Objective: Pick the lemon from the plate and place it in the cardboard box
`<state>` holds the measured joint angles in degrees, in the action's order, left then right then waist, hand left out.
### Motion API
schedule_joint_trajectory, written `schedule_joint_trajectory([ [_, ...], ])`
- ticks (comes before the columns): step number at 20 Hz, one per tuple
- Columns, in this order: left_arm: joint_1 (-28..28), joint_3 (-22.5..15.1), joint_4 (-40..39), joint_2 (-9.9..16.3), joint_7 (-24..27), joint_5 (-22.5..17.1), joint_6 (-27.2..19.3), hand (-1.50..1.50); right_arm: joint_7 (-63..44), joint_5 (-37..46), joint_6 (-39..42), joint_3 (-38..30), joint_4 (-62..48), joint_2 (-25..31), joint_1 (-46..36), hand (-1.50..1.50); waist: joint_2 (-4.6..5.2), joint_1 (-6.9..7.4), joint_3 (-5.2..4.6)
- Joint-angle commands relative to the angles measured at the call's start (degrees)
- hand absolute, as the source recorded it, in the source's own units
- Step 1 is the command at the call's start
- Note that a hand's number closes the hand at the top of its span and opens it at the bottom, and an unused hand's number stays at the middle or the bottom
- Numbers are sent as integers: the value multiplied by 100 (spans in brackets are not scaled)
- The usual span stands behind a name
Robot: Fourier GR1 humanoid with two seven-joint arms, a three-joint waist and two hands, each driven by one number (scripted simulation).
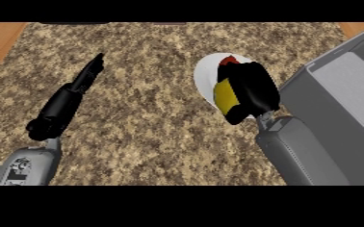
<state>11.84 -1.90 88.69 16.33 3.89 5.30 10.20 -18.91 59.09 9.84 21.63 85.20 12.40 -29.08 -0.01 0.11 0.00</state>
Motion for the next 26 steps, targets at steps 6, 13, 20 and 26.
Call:
schedule_joint_trajectory([
  [6,75,173,-253,60,138,30,82,0,-1024,-34,639,-1136,1627,265,-542,150,-21,-118,-5],
  [13,70,159,-91,6,26,10,113,0,-1515,-321,287,-2681,1640,593,-552,150,-7,-94,0],
  [20,396,272,-451,26,68,123,164,0,-1021,-586,-95,-3699,268,1239,-1026,150,18,-2,-1],
  [26,88,35,118,-274,-183,206,-1,0,-48,-821,360,-4066,-669,2171,-494,150,12,11,2],
])
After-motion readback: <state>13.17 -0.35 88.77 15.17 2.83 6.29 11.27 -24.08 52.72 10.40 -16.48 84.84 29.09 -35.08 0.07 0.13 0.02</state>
